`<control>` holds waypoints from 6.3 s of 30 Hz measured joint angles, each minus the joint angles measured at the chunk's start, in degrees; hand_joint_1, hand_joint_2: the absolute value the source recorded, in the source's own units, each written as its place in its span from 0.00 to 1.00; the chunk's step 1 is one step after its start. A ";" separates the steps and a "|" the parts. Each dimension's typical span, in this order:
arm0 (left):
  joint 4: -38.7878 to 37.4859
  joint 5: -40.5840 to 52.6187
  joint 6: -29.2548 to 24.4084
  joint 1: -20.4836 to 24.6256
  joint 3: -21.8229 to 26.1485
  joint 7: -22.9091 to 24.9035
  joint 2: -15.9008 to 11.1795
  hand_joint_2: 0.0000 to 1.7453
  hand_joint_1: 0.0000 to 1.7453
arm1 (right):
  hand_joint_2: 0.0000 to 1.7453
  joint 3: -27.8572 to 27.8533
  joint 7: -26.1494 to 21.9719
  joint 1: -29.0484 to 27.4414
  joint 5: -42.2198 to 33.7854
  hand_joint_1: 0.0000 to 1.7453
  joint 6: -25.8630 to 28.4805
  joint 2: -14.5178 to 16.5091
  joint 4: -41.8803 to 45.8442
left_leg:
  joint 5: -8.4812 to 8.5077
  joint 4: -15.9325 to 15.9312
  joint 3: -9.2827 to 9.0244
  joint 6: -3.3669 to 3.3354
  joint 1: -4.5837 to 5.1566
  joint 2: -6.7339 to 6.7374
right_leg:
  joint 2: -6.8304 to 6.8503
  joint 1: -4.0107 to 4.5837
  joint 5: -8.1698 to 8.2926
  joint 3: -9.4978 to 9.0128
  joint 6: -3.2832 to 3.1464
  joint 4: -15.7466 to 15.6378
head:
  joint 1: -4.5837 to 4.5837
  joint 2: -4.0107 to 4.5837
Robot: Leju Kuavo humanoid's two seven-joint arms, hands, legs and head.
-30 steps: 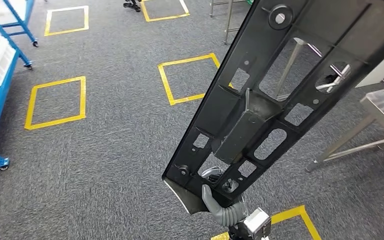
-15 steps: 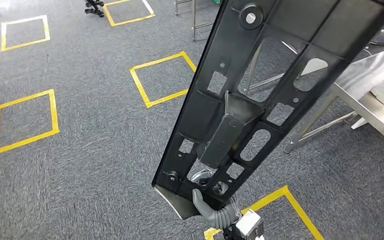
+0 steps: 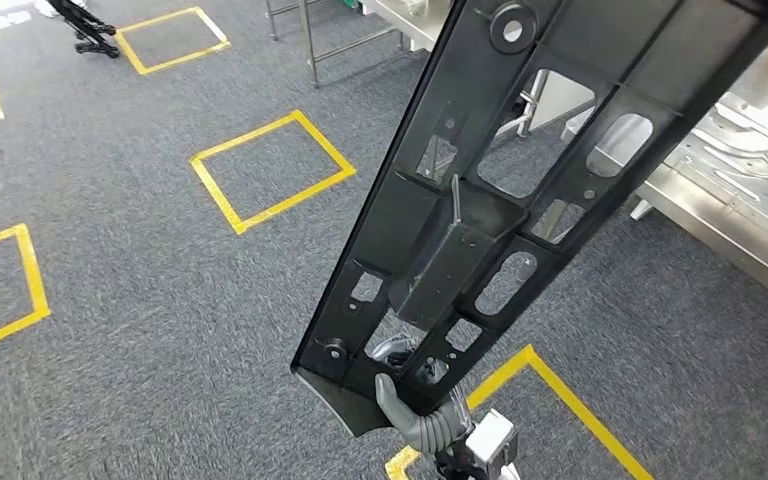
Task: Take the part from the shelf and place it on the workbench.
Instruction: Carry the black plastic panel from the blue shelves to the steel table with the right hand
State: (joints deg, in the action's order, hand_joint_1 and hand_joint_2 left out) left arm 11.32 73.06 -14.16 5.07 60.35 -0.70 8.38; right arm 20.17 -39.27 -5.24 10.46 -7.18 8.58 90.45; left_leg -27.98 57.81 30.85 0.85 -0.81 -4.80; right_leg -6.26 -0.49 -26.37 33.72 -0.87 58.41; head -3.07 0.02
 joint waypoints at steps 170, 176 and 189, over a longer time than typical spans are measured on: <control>0.00 4.42 2.16 0.59 -1.90 -1.20 0.85 1.00 0.00 | 1.00 -4.06 0.96 -4.72 2.07 1.00 3.27 -0.89 6.14 | -2.06 -0.45 -2.94 -0.18 0.04 4.93 | 6.51 -0.31 0.51 1.58 1.97 0.64 | 0.10 0.00; 0.00 4.33 2.14 0.70 -1.90 -1.20 0.84 1.00 0.00 | 1.00 -4.12 0.95 -4.82 2.09 1.00 3.24 -0.68 6.41 | -3.72 6.02 0.06 0.62 -0.13 4.95 | 6.38 -0.31 -0.22 0.13 0.58 0.27 | 0.10 0.00; 0.00 4.23 2.21 0.36 -1.89 -1.30 0.80 1.00 0.00 | 1.00 -4.23 1.04 -4.79 2.35 1.00 2.95 -0.32 6.73 | 2.28 0.63 2.38 -2.09 0.57 4.76 | 5.93 0.45 -4.57 -5.78 1.60 1.65 | 0.11 0.00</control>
State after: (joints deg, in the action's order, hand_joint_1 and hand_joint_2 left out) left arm 11.32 77.29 -11.95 5.43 58.46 -2.01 9.17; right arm 15.94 -38.23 -10.03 12.81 -4.23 8.26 97.18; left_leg -25.70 58.45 33.24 -1.24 -0.25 -0.04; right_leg -0.33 -0.04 -30.94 27.94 0.73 60.06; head -2.96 0.02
